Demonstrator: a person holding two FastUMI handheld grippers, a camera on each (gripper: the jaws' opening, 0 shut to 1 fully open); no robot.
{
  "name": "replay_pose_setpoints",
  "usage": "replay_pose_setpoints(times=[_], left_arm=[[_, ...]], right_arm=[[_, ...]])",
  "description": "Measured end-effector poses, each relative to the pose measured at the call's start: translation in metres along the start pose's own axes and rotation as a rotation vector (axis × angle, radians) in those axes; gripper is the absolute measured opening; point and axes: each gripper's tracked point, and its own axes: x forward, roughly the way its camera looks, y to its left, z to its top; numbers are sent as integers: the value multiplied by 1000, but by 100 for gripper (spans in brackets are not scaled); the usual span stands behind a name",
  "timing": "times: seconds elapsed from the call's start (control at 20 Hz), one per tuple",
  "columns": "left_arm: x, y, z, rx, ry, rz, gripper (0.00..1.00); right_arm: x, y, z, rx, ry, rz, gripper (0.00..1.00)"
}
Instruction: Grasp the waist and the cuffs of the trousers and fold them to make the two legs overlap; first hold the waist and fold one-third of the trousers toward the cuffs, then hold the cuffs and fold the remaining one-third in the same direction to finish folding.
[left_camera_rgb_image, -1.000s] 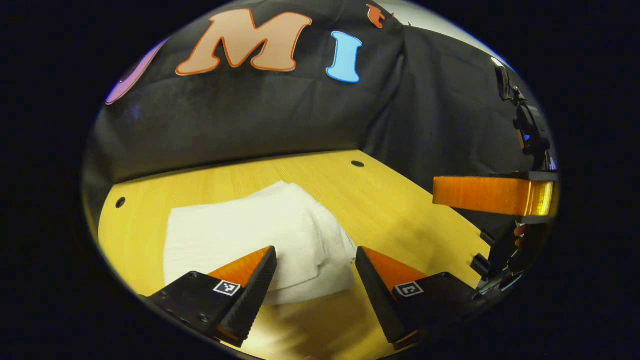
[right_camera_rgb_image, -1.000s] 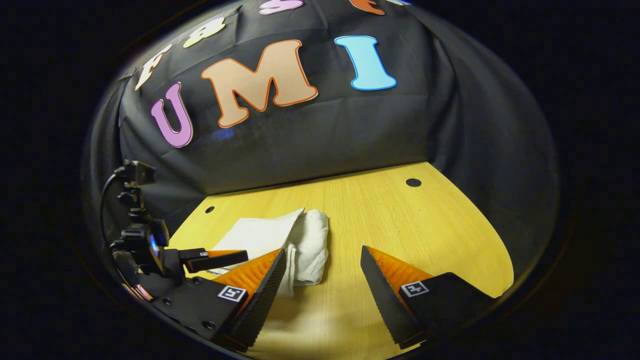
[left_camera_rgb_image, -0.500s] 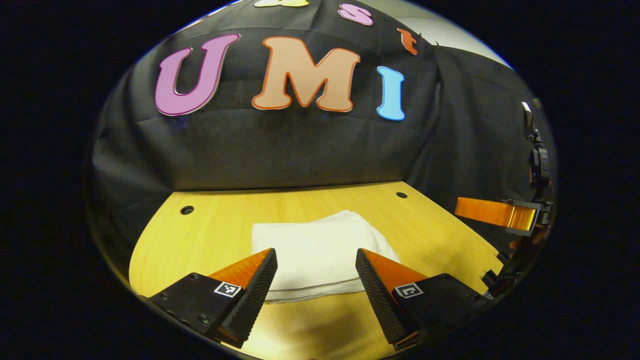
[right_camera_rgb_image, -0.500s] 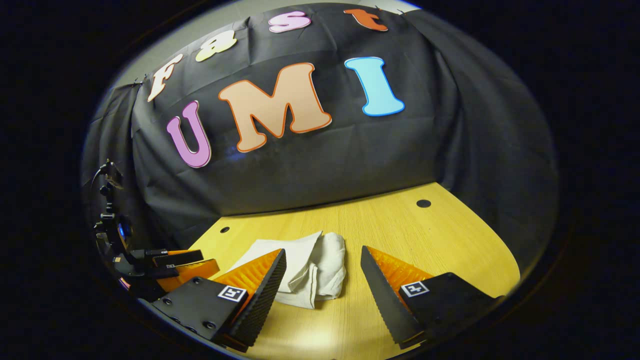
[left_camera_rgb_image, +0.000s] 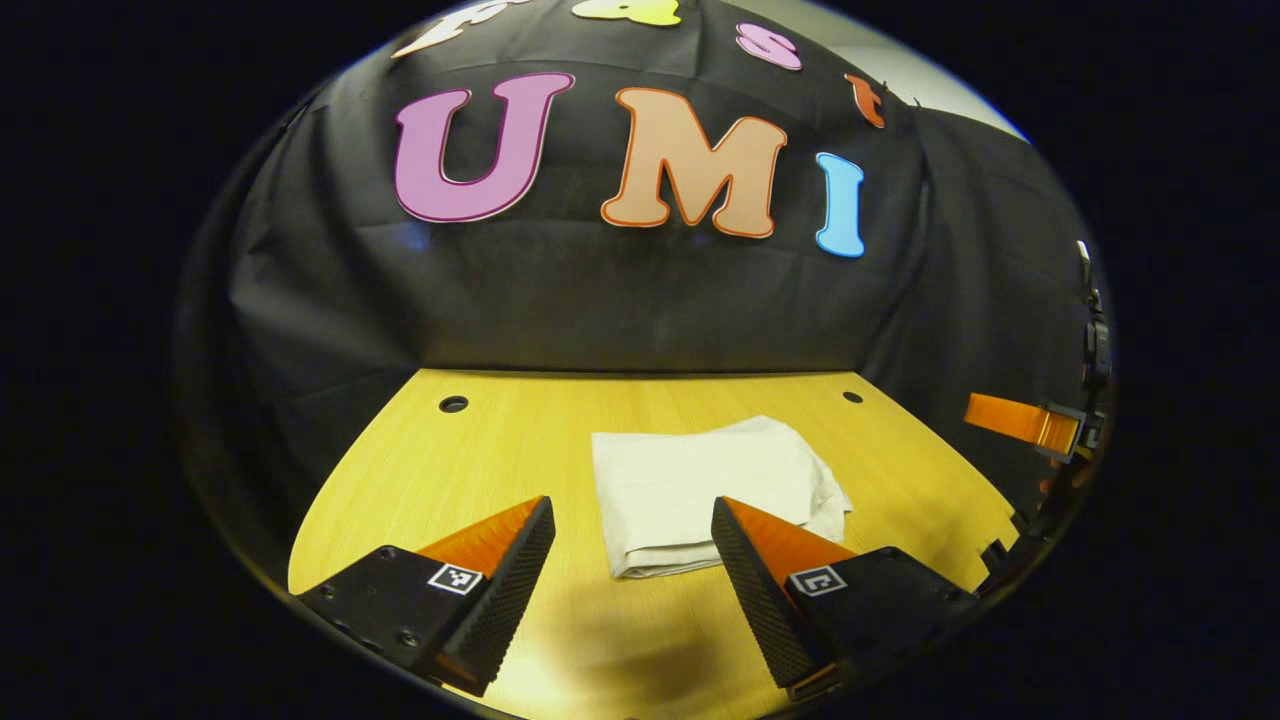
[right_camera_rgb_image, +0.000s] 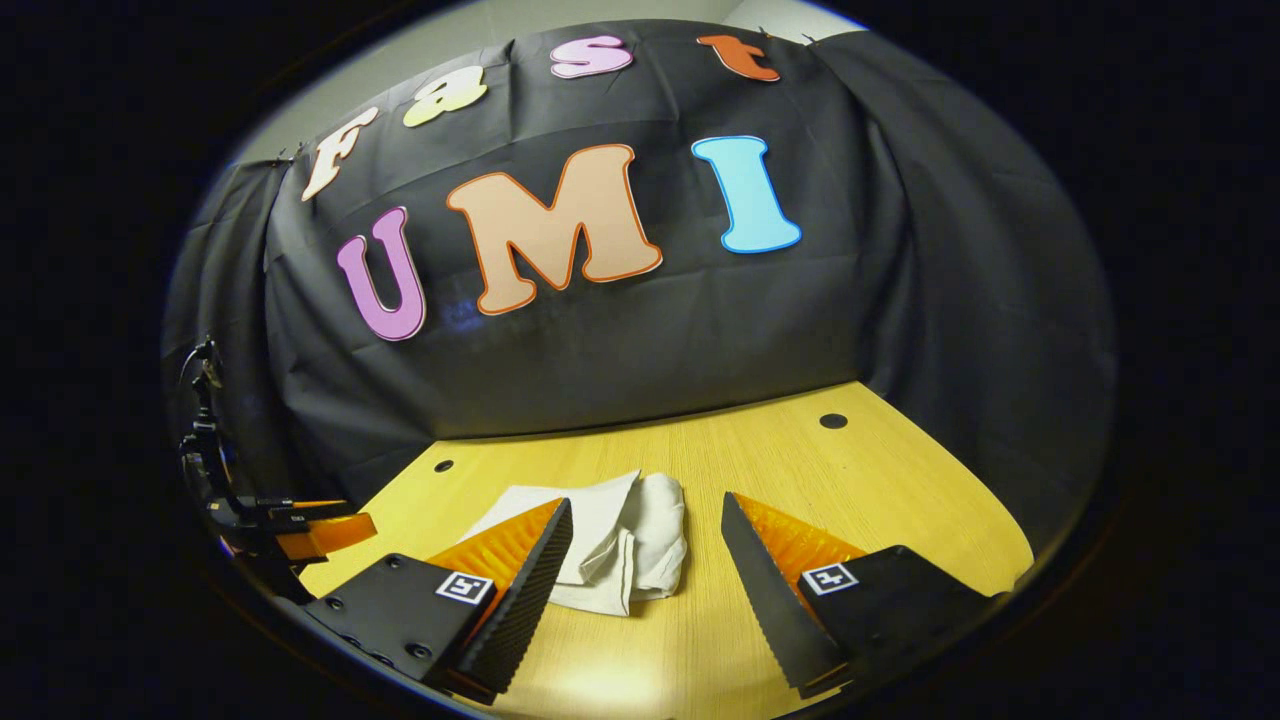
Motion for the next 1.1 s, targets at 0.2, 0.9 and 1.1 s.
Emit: replay_pose_setpoints(times=[0.2, 0.9, 1.1], left_arm=[[2, 3, -3, -2, 1, -3, 95], [6, 6, -7, -17, 17, -20, 95], [8, 3, -7, -9, 26, -39, 95]], right_arm=[[-2, 3, -1, -9, 5, -5, 96], [-4, 4, -3, -25, 15, -20, 96], [-4, 3, -2, -26, 15, -28, 97]])
